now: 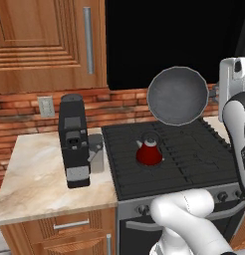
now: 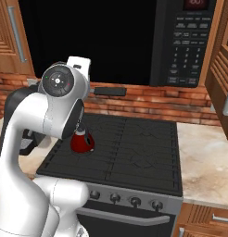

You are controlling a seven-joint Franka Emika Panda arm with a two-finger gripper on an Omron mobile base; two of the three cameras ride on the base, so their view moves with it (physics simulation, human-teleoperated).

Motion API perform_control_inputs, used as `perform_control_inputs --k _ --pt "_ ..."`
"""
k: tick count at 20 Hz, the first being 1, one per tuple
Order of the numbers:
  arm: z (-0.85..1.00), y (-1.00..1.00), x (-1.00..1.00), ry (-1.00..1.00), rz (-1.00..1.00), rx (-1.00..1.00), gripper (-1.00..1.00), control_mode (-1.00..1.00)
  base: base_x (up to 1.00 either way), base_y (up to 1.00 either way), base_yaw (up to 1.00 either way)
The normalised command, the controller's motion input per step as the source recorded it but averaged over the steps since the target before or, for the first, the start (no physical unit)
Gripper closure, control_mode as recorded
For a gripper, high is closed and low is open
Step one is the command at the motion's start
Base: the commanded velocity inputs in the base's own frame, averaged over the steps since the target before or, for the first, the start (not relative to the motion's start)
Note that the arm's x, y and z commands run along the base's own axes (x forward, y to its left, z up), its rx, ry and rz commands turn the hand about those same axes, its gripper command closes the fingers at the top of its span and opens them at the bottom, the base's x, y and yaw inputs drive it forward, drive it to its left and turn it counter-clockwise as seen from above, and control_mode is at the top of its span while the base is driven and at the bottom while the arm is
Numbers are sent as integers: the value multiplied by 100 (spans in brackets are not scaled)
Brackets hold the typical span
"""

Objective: Pick the pan from the cabinet and place it on the stove. Then turn on the stove burner for the pan.

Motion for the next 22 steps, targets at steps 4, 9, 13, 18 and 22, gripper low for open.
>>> perform_control_inputs --k 4,9,13,18,22 --pt "0 0 0 0 0 0 100 100 33 0 0" --pt "0 0 0 0 0 0 100 100 31 2 0" --pt "0 0 0 0 0 0 100 100 29 3 0" --pt "0 0 0 0 0 0 100 100 29 6 0" --pt "0 0 0 0 0 0 100 100 28 6 0"
